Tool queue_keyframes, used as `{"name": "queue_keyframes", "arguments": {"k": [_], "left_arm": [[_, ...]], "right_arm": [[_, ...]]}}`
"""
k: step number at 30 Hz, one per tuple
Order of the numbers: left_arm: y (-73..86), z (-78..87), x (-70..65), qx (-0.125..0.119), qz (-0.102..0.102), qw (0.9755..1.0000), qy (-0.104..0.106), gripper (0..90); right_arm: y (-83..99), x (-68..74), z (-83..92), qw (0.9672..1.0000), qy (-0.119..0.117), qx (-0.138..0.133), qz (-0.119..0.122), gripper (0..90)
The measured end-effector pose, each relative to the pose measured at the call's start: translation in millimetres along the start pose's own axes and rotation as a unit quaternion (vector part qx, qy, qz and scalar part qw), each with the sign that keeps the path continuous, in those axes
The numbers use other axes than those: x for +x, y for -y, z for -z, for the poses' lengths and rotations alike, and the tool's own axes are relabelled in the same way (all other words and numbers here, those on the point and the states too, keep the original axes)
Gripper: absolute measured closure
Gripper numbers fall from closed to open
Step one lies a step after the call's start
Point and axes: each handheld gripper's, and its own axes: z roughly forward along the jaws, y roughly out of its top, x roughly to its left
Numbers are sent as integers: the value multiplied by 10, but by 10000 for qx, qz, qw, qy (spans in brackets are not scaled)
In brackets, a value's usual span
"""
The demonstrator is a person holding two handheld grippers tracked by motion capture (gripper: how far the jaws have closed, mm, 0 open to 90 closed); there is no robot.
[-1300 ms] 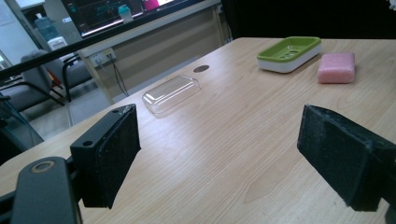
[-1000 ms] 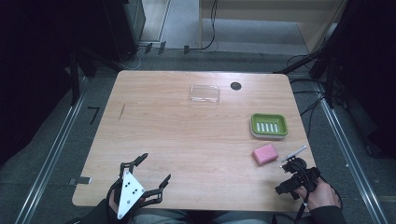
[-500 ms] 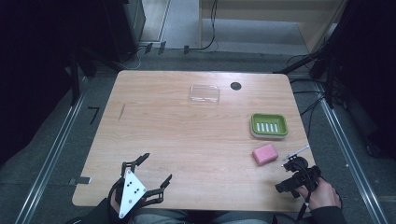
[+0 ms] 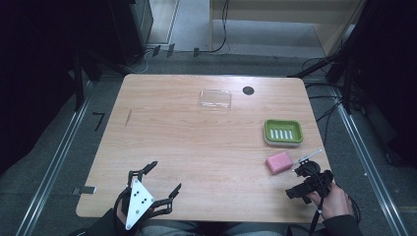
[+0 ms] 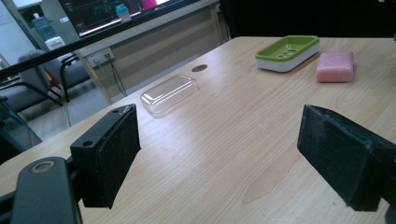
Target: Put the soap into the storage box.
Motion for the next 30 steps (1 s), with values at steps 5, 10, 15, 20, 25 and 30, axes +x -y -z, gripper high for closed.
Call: {"name": "queue_keyframes", "arguments": {"k": [5,10,15,20,25,30], "left_arm": [[0,-5,-1,1,9,10000,14,136],[-2,-10,-3,40,0,10000,17,136],[-1,-10,-3,32,15,10000,10,136],[-1,-9,-1,29,17,10000,9,136],[0,-7,2,28,23,10000,17,136],[0,-5,4,36,21,10000,13,136]], "right_arm": [[-80,20,-6,9999,-52,-103,-11,0],[-172,40,-4,9999,-69,-143,20,0],[-291,50,-14,9997,-53,-193,103,0],[-390,66,-33,9996,-38,-215,153,0],[-488,70,-84,9997,-76,-187,158,0],[-599,58,-102,9993,-283,-231,55,0]]}}
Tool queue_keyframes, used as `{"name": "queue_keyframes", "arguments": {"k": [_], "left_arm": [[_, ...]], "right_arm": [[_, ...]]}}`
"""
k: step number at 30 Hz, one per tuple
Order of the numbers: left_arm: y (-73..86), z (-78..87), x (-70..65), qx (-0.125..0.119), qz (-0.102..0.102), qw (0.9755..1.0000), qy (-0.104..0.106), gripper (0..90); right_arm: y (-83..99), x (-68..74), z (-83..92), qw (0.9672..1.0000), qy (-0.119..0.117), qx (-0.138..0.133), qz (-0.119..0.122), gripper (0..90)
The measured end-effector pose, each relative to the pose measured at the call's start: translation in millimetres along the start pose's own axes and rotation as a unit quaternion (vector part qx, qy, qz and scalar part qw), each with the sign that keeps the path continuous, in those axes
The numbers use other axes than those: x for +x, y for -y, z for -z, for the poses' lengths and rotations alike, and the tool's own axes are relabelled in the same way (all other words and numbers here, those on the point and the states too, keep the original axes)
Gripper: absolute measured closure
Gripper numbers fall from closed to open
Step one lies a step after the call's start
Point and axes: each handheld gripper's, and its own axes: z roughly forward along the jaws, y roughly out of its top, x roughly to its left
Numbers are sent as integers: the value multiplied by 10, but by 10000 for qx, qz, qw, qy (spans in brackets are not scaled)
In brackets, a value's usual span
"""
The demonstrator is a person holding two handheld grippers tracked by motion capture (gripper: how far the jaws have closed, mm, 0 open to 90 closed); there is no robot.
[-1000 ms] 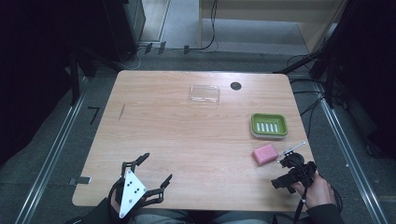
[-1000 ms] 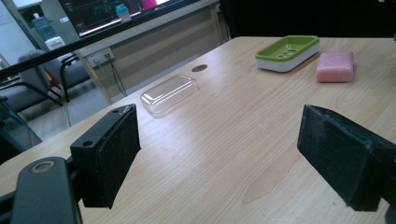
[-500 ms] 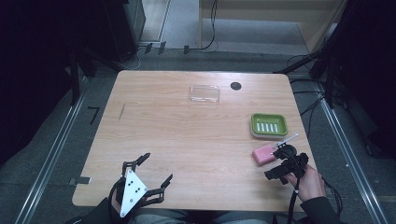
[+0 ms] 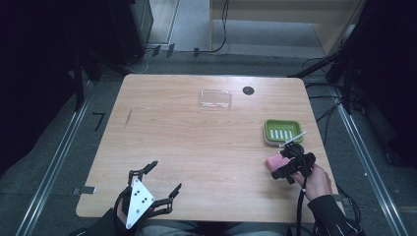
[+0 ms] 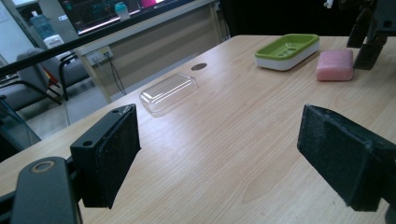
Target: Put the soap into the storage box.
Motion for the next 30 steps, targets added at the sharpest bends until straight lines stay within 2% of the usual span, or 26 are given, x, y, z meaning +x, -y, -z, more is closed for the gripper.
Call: {"name": "queue_keyframes", "arguments": {"k": [9,17,30], "left_arm": [[0,-1,-1,-16,14,10000,-8,136],[0,0,0,-21,17,10000,-12,136],[0,3,2,-22,15,10000,-15,136]], "right_arm": [[-113,-2,-60,10000,-10,33,-7,0],[-197,-52,-127,9999,-60,58,-115,0],[-282,-52,-205,9995,-17,254,-159,0]]}}
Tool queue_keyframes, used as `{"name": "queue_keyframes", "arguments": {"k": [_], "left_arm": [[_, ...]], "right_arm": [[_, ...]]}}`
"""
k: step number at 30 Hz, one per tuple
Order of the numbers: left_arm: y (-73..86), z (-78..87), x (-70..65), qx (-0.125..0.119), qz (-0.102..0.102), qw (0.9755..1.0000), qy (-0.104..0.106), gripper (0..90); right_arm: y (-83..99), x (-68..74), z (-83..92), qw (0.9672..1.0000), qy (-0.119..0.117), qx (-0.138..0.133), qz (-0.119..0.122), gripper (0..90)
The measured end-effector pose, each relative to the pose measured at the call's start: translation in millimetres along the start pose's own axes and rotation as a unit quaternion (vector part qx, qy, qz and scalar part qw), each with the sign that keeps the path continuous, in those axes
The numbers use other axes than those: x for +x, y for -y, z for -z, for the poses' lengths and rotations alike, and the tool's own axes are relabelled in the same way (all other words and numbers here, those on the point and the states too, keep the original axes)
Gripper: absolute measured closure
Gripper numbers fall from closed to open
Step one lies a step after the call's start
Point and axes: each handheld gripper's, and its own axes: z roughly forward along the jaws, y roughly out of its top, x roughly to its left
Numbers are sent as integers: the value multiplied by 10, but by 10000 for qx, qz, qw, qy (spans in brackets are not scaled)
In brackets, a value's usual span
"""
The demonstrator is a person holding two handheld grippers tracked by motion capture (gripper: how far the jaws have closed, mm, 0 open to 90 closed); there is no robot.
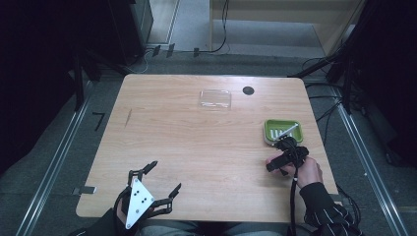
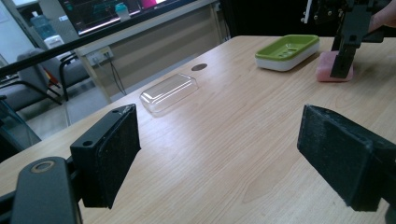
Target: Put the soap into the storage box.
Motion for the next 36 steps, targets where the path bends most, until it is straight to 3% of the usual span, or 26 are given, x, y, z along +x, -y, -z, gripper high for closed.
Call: {"name": "queue_keyframes", "arguments": {"k": [6,11,25,36], "left_arm": [[0,0,0,1,-3,10000,2,136],[0,-1,0,1,-2,10000,2,136],[0,0,-1,-1,-3,10000,-2,136],[0,2,1,-3,-2,10000,-17,136]], "right_arm": [[-36,7,-23,9999,41,142,-21,10],[-71,21,-38,9996,67,270,-10,68],[-104,52,-54,9994,119,316,-14,125],[-112,60,-52,9991,174,347,138,135]]}}
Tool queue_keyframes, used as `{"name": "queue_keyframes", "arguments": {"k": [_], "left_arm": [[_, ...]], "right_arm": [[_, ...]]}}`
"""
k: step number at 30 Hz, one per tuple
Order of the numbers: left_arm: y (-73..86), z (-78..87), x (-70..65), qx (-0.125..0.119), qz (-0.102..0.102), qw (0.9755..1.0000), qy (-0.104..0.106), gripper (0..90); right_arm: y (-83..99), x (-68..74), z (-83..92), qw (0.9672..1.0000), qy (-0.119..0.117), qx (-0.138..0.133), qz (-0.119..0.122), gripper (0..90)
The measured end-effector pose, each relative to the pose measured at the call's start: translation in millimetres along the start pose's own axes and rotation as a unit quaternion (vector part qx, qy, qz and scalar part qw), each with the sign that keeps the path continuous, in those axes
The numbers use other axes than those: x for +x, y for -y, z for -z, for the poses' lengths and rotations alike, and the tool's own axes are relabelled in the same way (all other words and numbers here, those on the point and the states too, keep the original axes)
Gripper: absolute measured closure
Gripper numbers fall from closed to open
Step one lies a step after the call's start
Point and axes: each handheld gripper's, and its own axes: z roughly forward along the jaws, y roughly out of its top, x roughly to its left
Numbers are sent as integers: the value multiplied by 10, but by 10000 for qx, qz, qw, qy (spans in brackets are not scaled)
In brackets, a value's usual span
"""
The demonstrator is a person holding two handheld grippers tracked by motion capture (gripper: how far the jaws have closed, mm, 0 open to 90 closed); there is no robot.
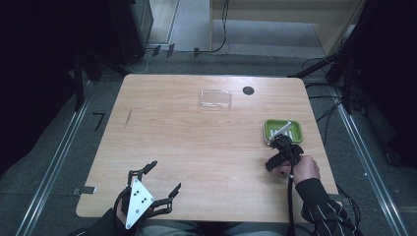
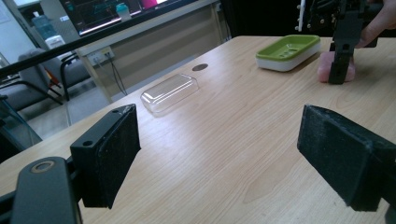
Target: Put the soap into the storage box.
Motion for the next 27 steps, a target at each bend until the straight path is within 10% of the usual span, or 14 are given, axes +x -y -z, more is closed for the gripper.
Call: {"name": "queue_keyframes", "arguments": {"k": [27], "left_arm": [[0,2,1,-4,-12,10000,2,136]], "right_arm": [[3,-63,134,9998,149,5,159,138]]}}
